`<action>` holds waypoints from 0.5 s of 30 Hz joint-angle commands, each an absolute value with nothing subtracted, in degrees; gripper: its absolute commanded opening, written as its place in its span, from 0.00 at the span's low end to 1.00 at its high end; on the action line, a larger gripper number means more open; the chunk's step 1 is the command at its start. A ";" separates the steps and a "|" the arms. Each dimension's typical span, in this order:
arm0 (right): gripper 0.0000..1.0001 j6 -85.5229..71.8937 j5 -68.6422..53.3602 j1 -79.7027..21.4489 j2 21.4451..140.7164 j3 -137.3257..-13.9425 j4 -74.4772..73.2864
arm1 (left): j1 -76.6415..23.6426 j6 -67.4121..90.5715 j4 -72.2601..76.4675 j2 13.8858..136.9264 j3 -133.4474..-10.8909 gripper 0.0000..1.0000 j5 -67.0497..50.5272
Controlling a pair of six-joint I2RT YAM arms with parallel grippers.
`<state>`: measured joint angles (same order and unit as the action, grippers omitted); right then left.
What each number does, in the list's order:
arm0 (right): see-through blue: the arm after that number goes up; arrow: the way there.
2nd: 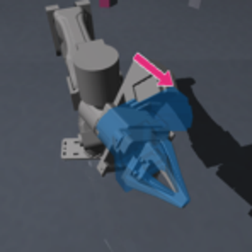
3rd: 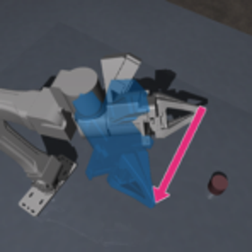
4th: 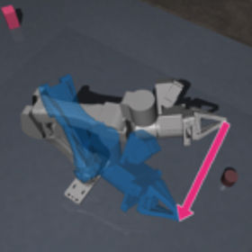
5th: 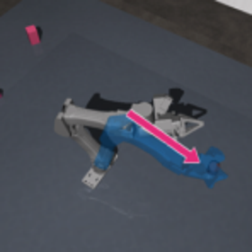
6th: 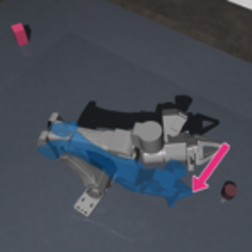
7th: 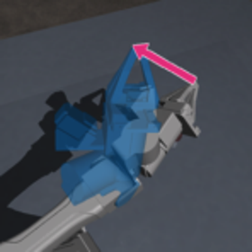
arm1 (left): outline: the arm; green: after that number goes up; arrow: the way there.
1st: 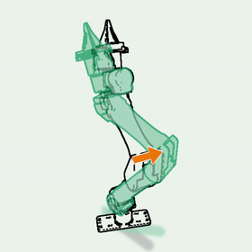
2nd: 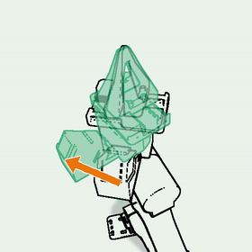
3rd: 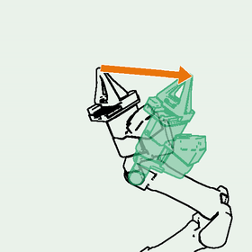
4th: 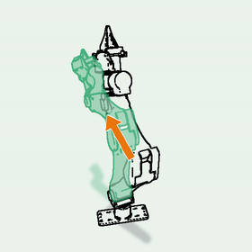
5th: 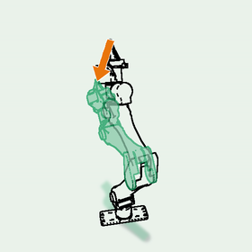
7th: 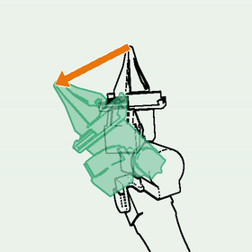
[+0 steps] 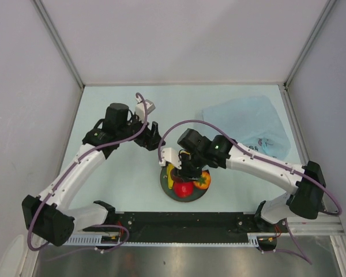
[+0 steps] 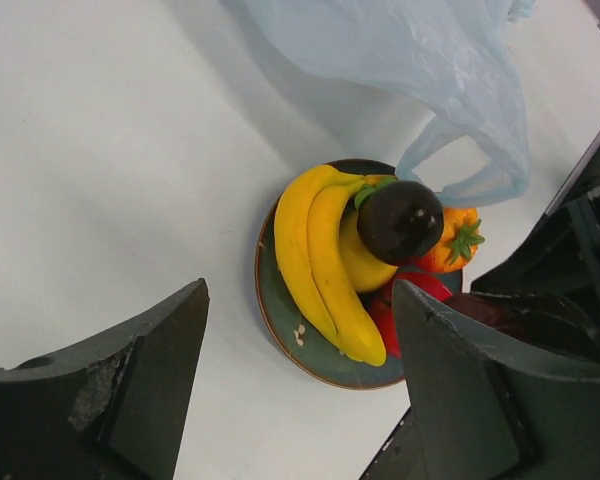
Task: Take the fake fruits out of the plastic bag
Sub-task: Place the fake fruit on the plate.
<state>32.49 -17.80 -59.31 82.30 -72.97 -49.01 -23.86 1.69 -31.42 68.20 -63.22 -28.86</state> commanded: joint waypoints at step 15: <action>0.23 12.40 -10.81 -61.52 90.62 -76.73 -49.31 | -15.03 5.98 -23.65 54.41 -53.54 0.79 -34.09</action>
<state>15.84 -12.53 -61.23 90.35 -74.70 -49.98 -17.02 4.10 -26.50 57.21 -55.79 -30.72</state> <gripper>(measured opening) 0.395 0.787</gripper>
